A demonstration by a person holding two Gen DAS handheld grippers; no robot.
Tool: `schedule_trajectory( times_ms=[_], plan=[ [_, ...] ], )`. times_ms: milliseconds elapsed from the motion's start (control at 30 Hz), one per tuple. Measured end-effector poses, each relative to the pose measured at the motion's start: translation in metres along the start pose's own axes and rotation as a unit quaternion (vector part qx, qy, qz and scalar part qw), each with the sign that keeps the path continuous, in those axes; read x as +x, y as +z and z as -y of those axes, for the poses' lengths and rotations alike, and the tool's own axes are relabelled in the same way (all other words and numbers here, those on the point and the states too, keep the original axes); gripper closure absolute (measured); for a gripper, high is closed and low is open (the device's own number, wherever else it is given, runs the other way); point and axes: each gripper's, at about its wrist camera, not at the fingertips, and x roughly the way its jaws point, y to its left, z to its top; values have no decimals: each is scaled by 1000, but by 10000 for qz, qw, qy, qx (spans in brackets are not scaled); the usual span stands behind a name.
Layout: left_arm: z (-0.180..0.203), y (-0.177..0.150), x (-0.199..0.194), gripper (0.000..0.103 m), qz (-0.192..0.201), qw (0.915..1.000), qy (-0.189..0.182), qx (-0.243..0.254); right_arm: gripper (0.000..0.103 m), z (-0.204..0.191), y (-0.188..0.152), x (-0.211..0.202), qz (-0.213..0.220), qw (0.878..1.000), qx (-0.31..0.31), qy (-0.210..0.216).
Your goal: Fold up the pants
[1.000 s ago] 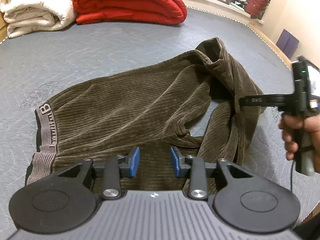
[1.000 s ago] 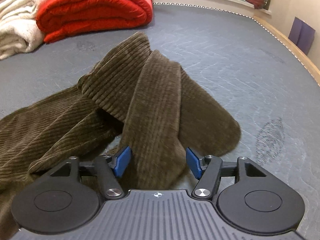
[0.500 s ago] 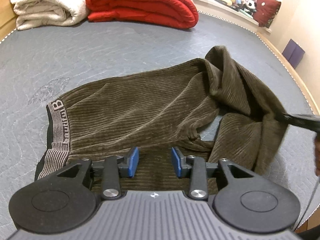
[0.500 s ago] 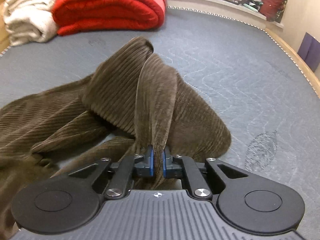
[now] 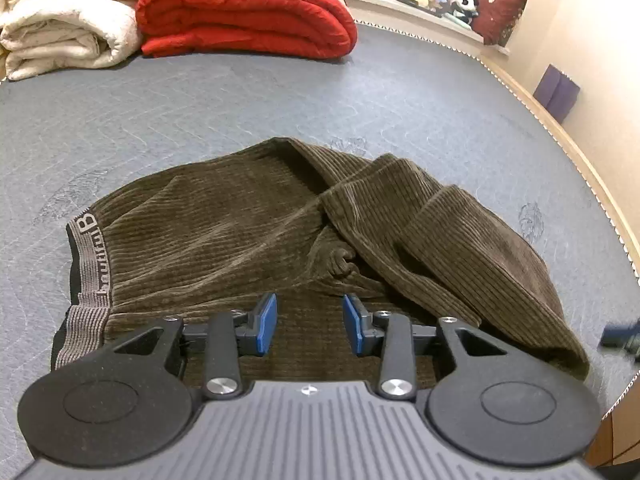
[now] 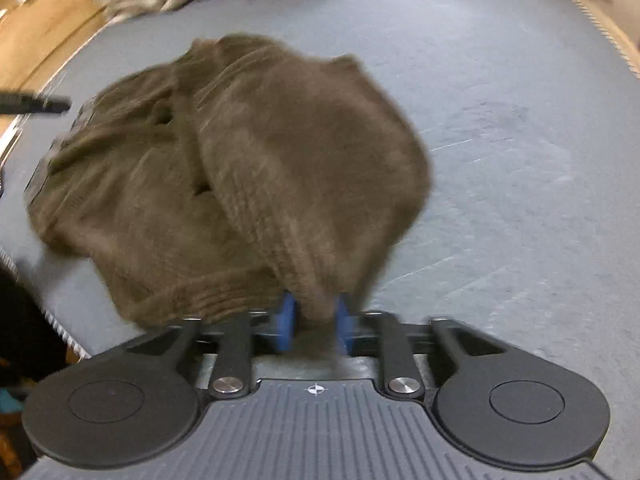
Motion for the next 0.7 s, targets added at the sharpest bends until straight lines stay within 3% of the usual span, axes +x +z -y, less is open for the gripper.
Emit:
schedule_trajectory(
  times_ms=[133,200,367,467,700],
  plan=[
    [5,-2,5,54,-23,9999,70,111,59,-5,30,-16,952,9949,322,112],
    [4,-2,9,54,-45,9998,125,117,56,-21,43,-7,1151,9932,158,108],
    [-3,-2,16,54,-129,9996,252,23,54,-92,75,47,1020,9910,-863,-113],
    [-7,-2,19,54,-179,9994,312,-13,53,-134,90,89,881,9847,-1397,-547],
    [-9,-2,23,51,-199,9992,355,16,48,-185,108,157,596,9662,-2252,-1106]
  ],
)
